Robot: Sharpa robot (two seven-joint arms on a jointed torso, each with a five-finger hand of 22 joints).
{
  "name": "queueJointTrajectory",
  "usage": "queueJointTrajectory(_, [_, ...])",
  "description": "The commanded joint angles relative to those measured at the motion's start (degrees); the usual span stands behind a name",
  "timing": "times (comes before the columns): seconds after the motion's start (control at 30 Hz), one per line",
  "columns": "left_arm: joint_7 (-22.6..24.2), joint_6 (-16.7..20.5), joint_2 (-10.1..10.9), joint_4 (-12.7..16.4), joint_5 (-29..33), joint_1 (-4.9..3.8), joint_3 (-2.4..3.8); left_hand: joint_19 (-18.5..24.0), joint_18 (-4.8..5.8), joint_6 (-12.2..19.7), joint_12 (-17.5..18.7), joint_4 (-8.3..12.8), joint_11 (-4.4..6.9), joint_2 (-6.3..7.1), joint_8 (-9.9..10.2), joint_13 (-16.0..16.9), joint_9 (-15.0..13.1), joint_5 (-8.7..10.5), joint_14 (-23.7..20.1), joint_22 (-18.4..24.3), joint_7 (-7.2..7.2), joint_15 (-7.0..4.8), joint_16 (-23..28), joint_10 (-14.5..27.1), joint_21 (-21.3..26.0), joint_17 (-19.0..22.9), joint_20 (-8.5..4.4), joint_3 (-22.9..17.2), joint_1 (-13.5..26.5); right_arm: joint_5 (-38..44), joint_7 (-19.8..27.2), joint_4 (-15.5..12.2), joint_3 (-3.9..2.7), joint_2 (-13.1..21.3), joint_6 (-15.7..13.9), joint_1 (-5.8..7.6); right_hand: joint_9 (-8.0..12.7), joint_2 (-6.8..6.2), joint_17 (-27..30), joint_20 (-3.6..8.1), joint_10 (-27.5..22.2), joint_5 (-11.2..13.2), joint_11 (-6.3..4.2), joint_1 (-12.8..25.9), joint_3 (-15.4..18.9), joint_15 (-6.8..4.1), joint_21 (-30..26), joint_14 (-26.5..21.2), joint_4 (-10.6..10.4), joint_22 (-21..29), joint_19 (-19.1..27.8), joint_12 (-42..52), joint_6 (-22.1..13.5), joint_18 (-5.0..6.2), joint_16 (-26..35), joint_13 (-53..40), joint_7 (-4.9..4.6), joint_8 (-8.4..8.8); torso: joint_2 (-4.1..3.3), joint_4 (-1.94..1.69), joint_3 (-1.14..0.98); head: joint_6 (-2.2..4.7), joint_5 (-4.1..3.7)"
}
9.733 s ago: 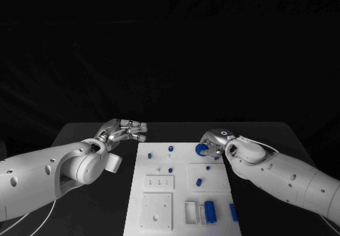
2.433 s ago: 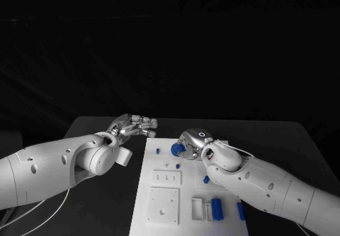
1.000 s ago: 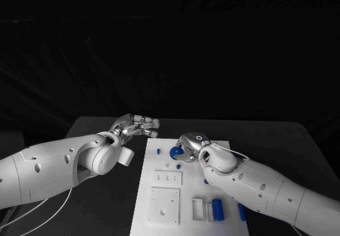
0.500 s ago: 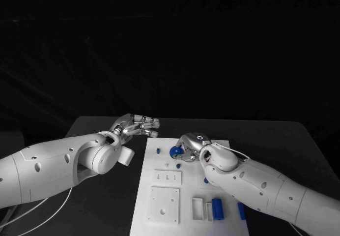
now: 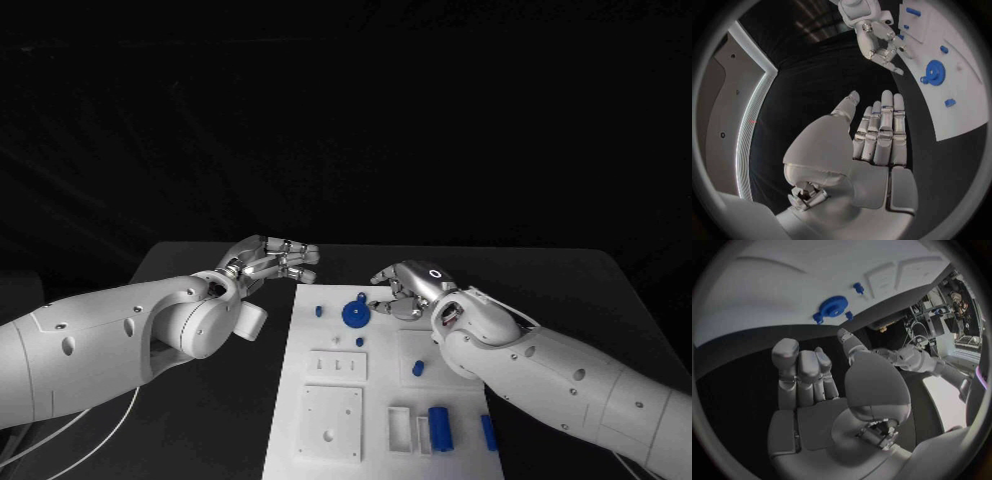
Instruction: Assemble the parts on the task board
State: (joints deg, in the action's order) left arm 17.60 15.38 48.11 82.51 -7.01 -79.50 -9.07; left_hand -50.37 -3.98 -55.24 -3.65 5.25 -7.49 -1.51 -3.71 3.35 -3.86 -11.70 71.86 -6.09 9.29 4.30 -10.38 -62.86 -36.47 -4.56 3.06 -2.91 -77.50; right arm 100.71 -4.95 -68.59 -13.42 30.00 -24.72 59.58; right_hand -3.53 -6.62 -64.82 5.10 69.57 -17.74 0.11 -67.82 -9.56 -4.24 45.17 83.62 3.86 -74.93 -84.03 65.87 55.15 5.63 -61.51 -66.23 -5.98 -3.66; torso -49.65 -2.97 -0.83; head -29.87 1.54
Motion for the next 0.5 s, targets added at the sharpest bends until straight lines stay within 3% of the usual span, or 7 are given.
queueJointTrajectory(0.03, [0.51,-0.54,0.23,-0.17,-0.08,-0.09,0.04,0.17,0.38,-0.34,0.24,0.03,0.07,0.12,0.04,0.07,0.01,-0.22,-0.42,0.09,-0.24,0.10,0.27,0.40,0.14,0.06,0.23,0.25,-0.26,-9.52,9.27,-1.30,-1.21,2.59,-3.22,0.07,0.06,0.11,-0.13,-0.23,0.39,0.48,0.27,-1.26,0.54,0.55,0.13,0.02,1.46,-5.32,-2.38,0.38,0.35,-0.12,-0.28,-0.21,-0.30,0.21,0.15,0.67,-0.37,0.32,-0.31])
queueJointTrajectory(0.13, [0.51,-0.42,0.46,-0.54,-0.38,-0.09,0.04,0.22,0.39,-0.38,0.24,0.01,0.08,0.10,0.04,0.07,0.01,-0.28,-0.45,0.10,-0.25,0.12,0.31,0.34,0.14,0.08,0.25,0.28,-0.21,-15.90,11.97,-1.72,-2.18,5.12,-1.56,0.09,0.02,1.04,0.87,-0.29,-0.69,0.46,0.40,-2.26,1.93,0.66,-1.79,-0.39,3.09,-4.85,-1.84,-0.91,1.19,-0.24,1.01,0.89,-0.41,0.17,0.30,1.13,-0.58,0.44,-0.44])
queueJointTrajectory(0.2, [0.54,-0.38,0.60,-0.94,-0.53,-0.09,0.04,0.27,0.40,-0.49,0.23,0.04,0.11,0.10,0.02,0.07,0.00,-0.30,-0.49,0.12,-0.28,0.11,0.35,0.21,0.19,0.09,0.25,0.27,-0.25,-20.83,14.18,-1.58,-2.94,7.07,-0.61,0.10,-0.04,1.38,2.90,-0.41,-3.34,0.39,0.39,-3.20,0.73,0.67,-5.43,-1.00,4.74,-3.93,-1.19,-6.14,3.42,-0.06,3.58,5.99,-0.51,0.13,0.42,1.41,-0.72,0.57,-0.50])
queueJointTrajectory(0.27, [0.56,-0.39,0.69,-1.26,-0.61,-0.09,0.04,0.32,0.41,-0.54,0.25,0.05,0.14,0.10,0.03,0.06,0.01,-0.29,-0.47,0.15,-0.31,0.10,0.36,0.12,0.23,0.10,0.26,0.26,-0.26,-23.74,15.82,-1.24,-3.38,8.59,0.10,0.11,-0.03,1.86,5.36,-0.24,-5.52,0.15,0.05,-3.52,-0.81,0.44,-10.03,-1.86,6.90,-2.72,-0.57,-15.05,4.01,0.03,6.48,14.89,-0.45,0.14,0.50,1.66,-1.00,0.59,-0.71])
queueJointTrajectory(0.37, [0.56,-0.42,0.78,-1.74,-0.69,-0.09,0.04,0.30,0.41,-0.59,0.23,0.08,0.15,0.08,0.04,0.07,0.01,-0.31,-0.47,0.17,-0.32,0.10,0.38,0.02,0.25,0.11,0.25,0.23,-0.27,-27.22,17.63,-0.25,-3.79,10.80,1.80,0.11,-0.01,1.69,11.56,0.25,-0.94,1.36,-0.51,-3.85,-3.67,0.00,-18.01,-2.60,10.01,0.00,0.21,-30.48,4.00,0.00,12.62,29.71,-0.35,0.19,0.58,1.95,-1.33,0.55,-1.00])
queueJointTrajectory(0.5, [0.59,-0.52,0.85,-2.21,-0.79,-0.08,0.03,0.30,0.41,-0.59,0.23,0.08,0.15,0.08,0.04,0.07,0.01,-0.31,-0.47,0.17,-0.32,0.10,0.38,0.02,0.25,0.11,0.25,0.23,-0.27,-30.12,18.49,1.02,-4.01,12.82,3.61,0.10,-0.04,1.54,13.00,0.23,3.19,1.70,-0.69,-4.08,-4.71,-0.05,-22.68,-3.75,11.57,1.25,0.70,-37.55,3.40,0.40,13.01,36.69,-0.20,0.11,0.65,2.27,-1.71,0.59,-1.09])
